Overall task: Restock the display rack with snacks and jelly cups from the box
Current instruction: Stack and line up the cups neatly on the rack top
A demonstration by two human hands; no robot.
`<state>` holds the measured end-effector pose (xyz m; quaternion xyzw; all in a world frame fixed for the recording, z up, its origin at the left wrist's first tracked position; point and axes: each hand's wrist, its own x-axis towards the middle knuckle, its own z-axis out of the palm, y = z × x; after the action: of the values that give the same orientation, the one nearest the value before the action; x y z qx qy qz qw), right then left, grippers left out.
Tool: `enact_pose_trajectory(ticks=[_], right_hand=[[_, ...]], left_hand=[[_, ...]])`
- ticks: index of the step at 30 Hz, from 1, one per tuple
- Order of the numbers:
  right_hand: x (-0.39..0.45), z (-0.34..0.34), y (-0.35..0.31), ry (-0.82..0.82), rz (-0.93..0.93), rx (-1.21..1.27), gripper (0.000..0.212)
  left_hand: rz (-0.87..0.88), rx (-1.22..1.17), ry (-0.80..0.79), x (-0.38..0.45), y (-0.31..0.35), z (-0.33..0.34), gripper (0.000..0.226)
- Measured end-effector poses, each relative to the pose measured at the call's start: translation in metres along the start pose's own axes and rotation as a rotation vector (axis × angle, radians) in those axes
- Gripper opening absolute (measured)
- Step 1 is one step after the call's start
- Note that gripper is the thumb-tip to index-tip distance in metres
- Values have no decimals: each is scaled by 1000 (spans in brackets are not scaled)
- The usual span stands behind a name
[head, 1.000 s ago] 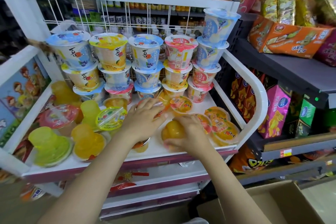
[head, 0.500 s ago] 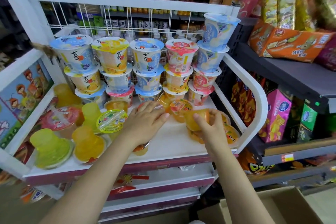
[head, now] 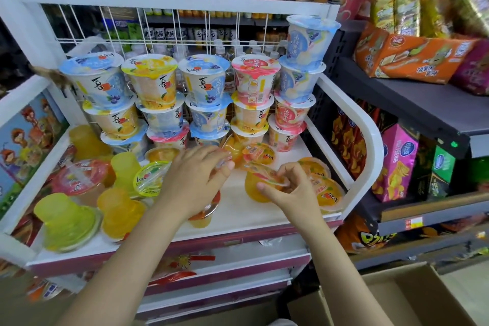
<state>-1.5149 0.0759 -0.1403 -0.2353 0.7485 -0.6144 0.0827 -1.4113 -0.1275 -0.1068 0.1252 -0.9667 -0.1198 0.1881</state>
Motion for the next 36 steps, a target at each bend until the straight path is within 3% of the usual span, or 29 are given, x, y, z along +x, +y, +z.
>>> enact_pose_trajectory(ticks=[7, 10, 16, 19, 24, 30, 34, 36], right_hand=[[-30, 28, 5, -6, 14, -33, 43], [-41, 37, 10, 46, 52, -84, 43], [-53, 57, 12, 165, 87, -205, 38], [-58, 62, 8, 136, 66, -173, 44], [-60, 73, 6, 164, 140, -72, 27], [-50, 78, 3, 187, 129, -164, 21], [-35, 79, 4, 178, 93, -260, 18], [-31, 75, 1, 129, 89, -297, 25]], left_hand=[[-28, -245, -173, -17, -17, 14, 73], [-30, -234, -208, -18, -20, 14, 65], [20, -153, -233, -19, -19, 12, 72], [33, -125, -254, -18, -19, 12, 59], [47, -95, -277, -17, -19, 12, 60], [45, -129, -271, -16, -21, 12, 58], [47, -152, -242, -17, -20, 11, 75], [37, -155, -262, -17, -19, 8, 66]])
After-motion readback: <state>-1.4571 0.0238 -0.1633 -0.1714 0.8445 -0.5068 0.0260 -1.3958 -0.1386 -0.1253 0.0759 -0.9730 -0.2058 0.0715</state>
